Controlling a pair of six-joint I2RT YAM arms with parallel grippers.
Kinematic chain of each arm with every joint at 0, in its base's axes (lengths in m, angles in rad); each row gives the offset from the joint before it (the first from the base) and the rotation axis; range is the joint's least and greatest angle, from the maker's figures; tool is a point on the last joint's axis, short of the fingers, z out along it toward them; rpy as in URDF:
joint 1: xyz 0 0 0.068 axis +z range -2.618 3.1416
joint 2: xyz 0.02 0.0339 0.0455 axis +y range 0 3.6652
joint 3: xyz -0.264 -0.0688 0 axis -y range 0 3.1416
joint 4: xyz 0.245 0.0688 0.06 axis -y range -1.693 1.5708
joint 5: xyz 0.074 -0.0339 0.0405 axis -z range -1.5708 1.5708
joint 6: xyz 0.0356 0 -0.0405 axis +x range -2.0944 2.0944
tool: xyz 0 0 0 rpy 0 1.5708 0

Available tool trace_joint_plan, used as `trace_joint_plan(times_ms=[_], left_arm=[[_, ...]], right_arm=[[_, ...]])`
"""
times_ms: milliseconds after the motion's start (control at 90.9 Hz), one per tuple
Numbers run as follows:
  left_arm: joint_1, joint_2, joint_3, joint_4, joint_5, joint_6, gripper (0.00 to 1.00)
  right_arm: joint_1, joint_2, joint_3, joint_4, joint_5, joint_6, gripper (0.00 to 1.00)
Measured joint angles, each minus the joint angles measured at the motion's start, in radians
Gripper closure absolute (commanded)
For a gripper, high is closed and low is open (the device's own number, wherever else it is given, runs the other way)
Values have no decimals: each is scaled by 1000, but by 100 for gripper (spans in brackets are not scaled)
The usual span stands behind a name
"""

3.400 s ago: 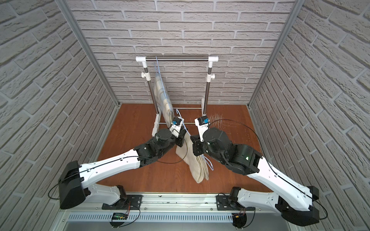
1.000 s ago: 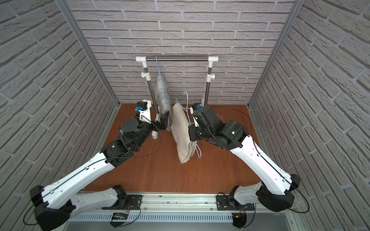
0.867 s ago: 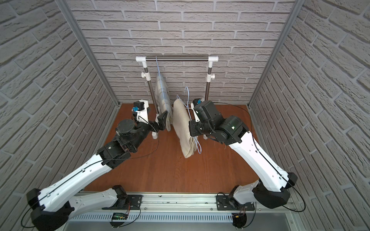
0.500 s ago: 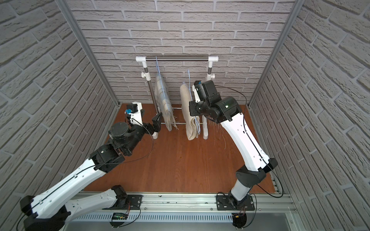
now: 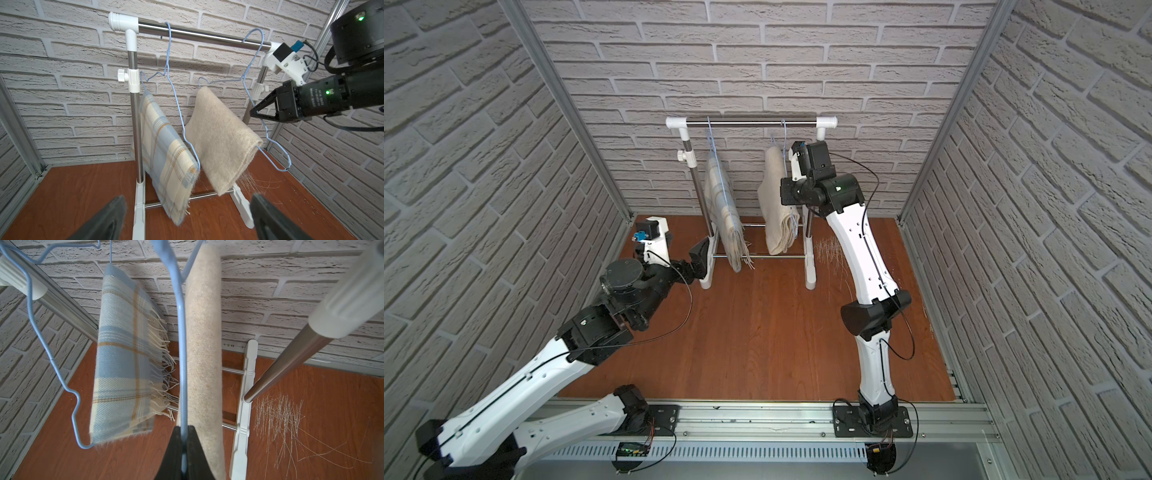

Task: Hang the scarf on the hanger
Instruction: Place the hanger at the clothesline.

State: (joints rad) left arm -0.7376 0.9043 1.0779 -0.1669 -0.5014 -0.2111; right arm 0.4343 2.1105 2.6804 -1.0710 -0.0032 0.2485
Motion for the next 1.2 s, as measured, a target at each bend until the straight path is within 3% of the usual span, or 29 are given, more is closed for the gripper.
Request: trace_joint_plan(times_ms=[693, 825, 1012, 1199], left_arm=[[5, 106, 97, -68, -37, -35, 2], [5, 111, 97, -68, -37, -53, 2], [-2, 114, 97, -68, -42, -72, 2], [-17, 116, 97, -64, -48, -84, 2]], right_arm=[[-99, 79, 31, 116, -150, 17, 97], [-101, 60, -57, 159, -187, 17, 97], [-105, -85, -282, 254, -203, 17, 97], [-116, -100, -290, 245, -207, 17, 96]])
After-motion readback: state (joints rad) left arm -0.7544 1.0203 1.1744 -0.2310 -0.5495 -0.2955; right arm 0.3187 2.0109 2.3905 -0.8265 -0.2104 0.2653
